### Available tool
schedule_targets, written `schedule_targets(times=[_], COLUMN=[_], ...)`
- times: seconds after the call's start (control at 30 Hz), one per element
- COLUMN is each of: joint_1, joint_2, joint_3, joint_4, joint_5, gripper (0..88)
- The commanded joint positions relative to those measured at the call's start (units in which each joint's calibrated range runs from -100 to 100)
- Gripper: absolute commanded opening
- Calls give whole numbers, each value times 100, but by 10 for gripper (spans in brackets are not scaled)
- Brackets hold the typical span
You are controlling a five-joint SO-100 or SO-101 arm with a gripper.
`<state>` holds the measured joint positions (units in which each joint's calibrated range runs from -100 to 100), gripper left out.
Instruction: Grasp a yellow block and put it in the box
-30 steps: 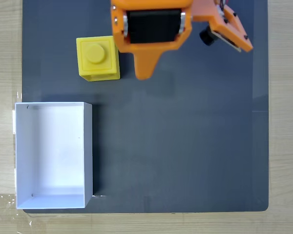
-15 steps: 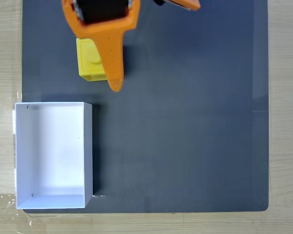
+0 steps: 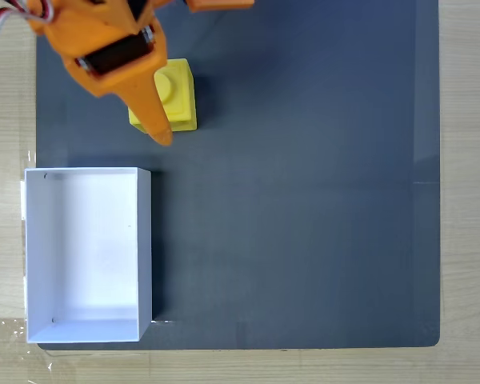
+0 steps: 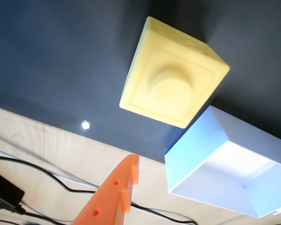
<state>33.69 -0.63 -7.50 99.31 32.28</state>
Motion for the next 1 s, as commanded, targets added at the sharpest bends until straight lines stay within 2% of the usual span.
schedule_targets(times=[0.0,0.1,0.43,0.77,0.97], joint_1=[225,351,781,873,772], joint_2=[-38,-30,-22,529,631], joint_3=[-159,-150,908,1387,1397], joint_4=[43,43,34,-9,-306], joint_5=[330,592,1027,954,398], gripper=[491,543,546,546,546])
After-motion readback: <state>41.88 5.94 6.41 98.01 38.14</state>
